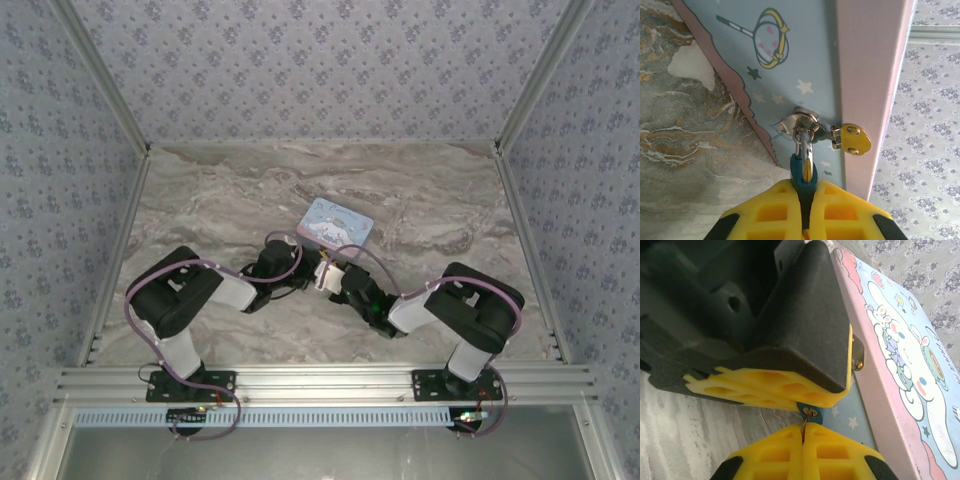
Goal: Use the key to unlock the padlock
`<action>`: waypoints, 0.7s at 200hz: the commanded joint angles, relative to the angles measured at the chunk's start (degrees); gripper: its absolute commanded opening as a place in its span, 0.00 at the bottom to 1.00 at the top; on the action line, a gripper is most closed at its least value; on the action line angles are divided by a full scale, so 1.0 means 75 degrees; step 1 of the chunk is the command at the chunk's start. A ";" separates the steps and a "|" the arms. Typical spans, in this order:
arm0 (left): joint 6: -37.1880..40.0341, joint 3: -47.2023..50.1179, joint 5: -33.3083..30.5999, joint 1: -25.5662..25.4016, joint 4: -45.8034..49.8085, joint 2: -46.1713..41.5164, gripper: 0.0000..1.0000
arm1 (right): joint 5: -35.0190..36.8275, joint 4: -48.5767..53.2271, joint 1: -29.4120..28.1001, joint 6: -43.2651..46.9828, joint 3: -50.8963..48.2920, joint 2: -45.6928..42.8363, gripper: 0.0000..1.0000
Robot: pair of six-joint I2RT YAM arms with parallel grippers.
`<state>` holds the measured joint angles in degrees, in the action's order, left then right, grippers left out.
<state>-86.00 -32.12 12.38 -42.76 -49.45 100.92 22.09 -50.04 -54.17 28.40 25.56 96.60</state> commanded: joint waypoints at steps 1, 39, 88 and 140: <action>0.0087 -0.0124 0.0169 -0.0028 -0.0110 -0.0179 0.00 | -0.0482 -0.0313 0.0123 -0.0470 0.0154 -0.0121 0.00; 0.0099 -0.0124 0.0174 -0.0027 -0.0121 -0.0168 0.00 | -0.1303 0.0034 0.0434 -0.1365 0.0118 -0.0524 0.00; 0.0087 -0.0112 0.0171 -0.0018 -0.0178 -0.0121 0.00 | -0.2383 0.0554 0.0748 -0.2906 0.0257 -0.0664 0.00; 0.0081 -0.0089 0.0177 -0.0026 -0.0192 -0.0143 0.00 | -0.2643 0.0575 0.0920 -0.3617 0.0205 -0.0650 0.00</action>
<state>-86.02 -32.12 12.51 -42.63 -49.69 100.92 4.75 -45.58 -47.16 4.95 25.56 92.99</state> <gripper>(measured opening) 0.069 0.059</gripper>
